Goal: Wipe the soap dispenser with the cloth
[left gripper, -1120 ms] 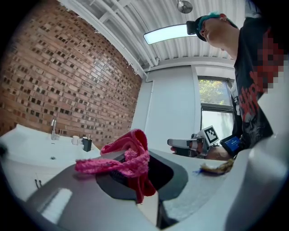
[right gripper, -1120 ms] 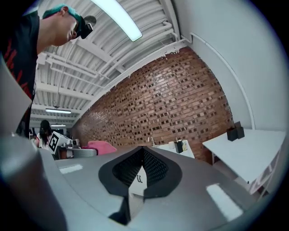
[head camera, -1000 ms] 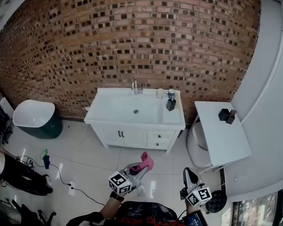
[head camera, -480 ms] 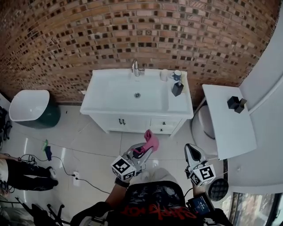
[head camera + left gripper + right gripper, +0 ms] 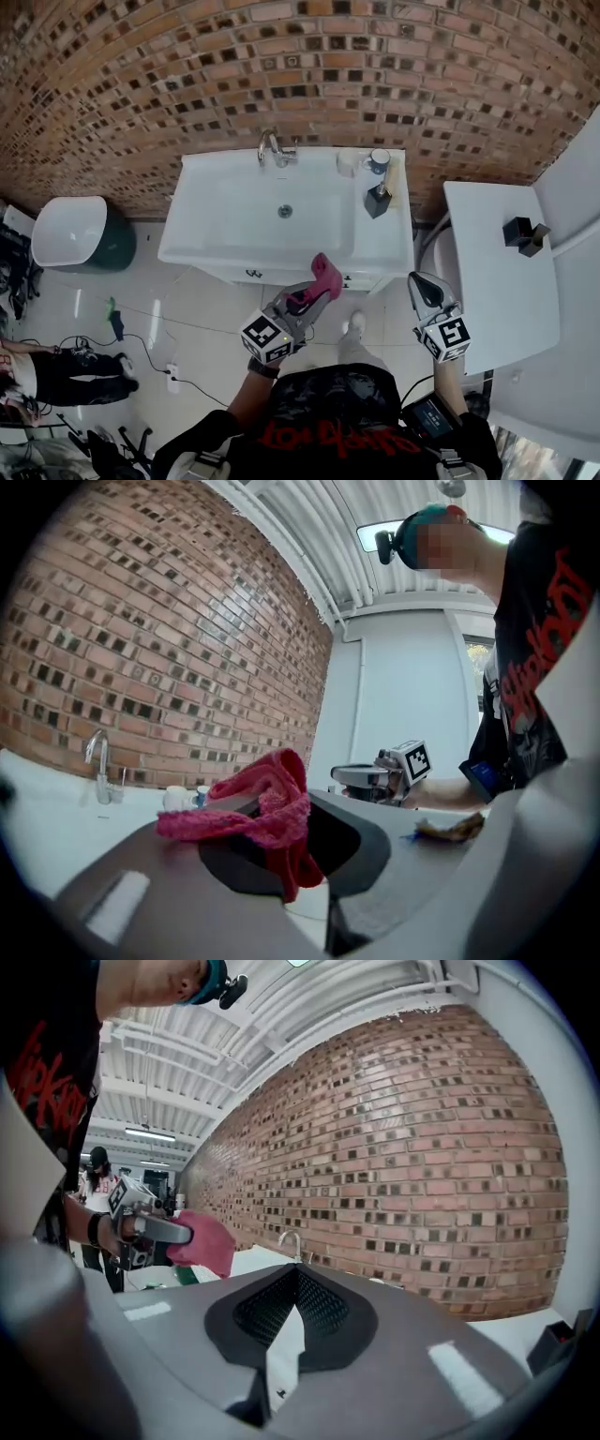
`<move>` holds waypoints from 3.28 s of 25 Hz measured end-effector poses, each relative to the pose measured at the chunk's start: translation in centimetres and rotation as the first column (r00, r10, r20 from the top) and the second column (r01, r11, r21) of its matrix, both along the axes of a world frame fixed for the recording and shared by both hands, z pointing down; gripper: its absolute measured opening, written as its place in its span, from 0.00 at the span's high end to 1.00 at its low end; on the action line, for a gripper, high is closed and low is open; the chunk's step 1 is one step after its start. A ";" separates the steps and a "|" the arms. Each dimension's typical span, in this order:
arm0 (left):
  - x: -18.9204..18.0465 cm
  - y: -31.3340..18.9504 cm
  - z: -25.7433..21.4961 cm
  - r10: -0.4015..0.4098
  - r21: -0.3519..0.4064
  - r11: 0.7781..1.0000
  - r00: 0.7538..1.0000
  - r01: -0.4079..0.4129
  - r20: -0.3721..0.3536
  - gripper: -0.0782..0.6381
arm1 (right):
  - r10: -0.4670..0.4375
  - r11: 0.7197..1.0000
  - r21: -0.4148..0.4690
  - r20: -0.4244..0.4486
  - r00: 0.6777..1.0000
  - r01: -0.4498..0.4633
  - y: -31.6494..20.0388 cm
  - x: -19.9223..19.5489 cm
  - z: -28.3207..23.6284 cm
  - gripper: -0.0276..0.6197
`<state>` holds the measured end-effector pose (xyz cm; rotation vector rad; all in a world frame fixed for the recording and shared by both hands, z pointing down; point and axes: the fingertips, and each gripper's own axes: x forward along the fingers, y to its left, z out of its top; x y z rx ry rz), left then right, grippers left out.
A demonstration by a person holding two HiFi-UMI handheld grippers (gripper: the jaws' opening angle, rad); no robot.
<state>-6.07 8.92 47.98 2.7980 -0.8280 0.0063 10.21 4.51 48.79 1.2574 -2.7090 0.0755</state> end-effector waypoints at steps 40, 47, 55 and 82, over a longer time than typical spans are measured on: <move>-5.0 -26.2 1.2 -0.137 -0.074 0.987 0.987 0.144 0.089 0.82 | 0.230 0.966 -0.091 -0.133 0.964 -0.243 -33.0 -4.0 20.5 0.67; -2.7 -26.4 1.2 -0.060 -0.079 0.995 0.991 0.069 0.116 0.82 | 0.254 0.962 -0.091 -0.058 0.966 -0.258 -32.5 -3.8 21.1 0.72; -1.0 -25.0 1.1 0.002 -0.057 0.998 0.987 0.007 0.163 0.82 | 0.300 0.953 -0.031 0.002 0.954 -0.300 -32.5 -3.5 21.3 0.74; -2.9 -24.6 0.2 0.089 -0.021 0.996 0.993 -0.088 0.079 0.82 | 0.277 0.956 -0.091 -0.025 0.960 -0.278 -33.2 -3.3 18.5 0.75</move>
